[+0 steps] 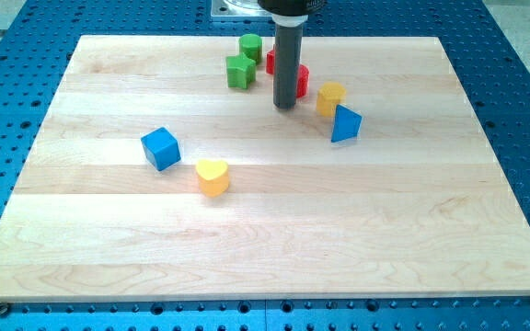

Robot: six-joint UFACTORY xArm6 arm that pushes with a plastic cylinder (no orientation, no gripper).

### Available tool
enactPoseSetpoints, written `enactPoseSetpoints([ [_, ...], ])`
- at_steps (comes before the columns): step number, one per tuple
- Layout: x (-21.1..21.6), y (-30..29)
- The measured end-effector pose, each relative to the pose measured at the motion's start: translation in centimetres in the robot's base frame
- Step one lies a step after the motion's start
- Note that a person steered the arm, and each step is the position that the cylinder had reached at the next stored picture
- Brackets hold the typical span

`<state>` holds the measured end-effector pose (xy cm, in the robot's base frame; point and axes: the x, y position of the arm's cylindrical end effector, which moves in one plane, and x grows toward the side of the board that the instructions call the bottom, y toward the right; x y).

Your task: Move the red circle to the bottom left of the red star

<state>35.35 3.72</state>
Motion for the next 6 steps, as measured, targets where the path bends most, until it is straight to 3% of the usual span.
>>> enactPoseSetpoints([
  [1, 0.9, 1.7],
  [3, -4.5, 5.8],
  [5, -4.5, 0.8],
  [6, -4.3, 1.5],
])
